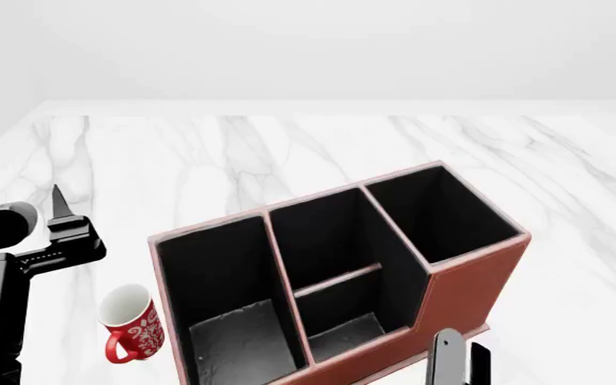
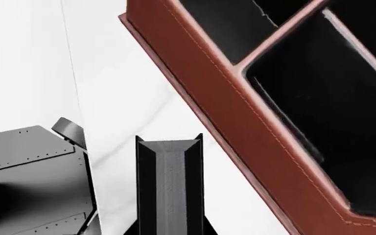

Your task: Pick up the book and place it in the left compartment of the caddy.

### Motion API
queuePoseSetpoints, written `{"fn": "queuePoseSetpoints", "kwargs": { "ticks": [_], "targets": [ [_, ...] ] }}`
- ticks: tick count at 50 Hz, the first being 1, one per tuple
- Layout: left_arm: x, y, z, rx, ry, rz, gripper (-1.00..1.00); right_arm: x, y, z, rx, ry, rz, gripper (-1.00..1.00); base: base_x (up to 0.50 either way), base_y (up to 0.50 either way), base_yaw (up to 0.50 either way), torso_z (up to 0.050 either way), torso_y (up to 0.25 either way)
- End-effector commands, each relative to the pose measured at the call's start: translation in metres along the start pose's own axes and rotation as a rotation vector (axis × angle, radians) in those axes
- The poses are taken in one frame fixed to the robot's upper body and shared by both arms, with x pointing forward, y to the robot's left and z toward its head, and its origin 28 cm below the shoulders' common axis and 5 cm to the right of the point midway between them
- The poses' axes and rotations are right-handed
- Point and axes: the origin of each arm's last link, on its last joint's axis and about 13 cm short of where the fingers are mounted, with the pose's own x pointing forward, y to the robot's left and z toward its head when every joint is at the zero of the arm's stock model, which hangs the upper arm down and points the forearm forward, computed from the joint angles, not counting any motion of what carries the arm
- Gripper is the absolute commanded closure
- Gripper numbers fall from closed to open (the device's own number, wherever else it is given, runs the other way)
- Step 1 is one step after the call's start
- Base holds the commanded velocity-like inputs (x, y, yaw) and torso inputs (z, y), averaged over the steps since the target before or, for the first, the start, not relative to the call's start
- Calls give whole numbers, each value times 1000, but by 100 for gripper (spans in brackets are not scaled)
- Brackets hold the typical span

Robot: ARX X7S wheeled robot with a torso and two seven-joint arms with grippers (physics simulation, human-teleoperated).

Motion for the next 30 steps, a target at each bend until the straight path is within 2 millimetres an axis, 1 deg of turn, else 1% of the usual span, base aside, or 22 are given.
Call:
{"fn": "queuePoseSetpoints", "kwargs": {
  "ticks": [1,8,12,15,17,21,22,25,27,30],
  "targets": [
    [0,1,-1,-2,2,2,-100,-23,10,25,-72,-113,-27,100,0,0,0,0,0],
    [0,0,-1,0,1,0,-100,-44,15,36,-101,-165,-54,100,0,0,0,0,0],
    [1,0,-1,3,2,-2,-100,-50,16,42,-104,-208,-61,100,0,0,0,0,0],
    [0,0,-1,4,2,-2,-100,-53,8,53,-51,-288,-104,100,0,0,1,0,0],
    [1,0,-1,4,3,-2,-100,-61,1,65,22,-387,-154,100,0,0,0,0,0],
    [1,-1,-1,4,2,-3,-100,-71,-5,79,43,-466,-212,100,0,0,1,0,0],
    [1,-1,-1,4,2,-3,-100,-74,-10,86,60,-499,-253,100,0,0,0,0,0],
    [1,-1,0,3,0,-2,-100,-76,-16,94,82,-532,-273,100,0,0,0,0,0],
    [0,0,-1,2,2,1,-100,-80,-21,101,110,-559,-253,100,0,0,0,0,0],
    [0,1,-1,1,3,3,-100,-80,-31,107,135,-582,-299,100,0,0,0,0,0]
  ]
}}
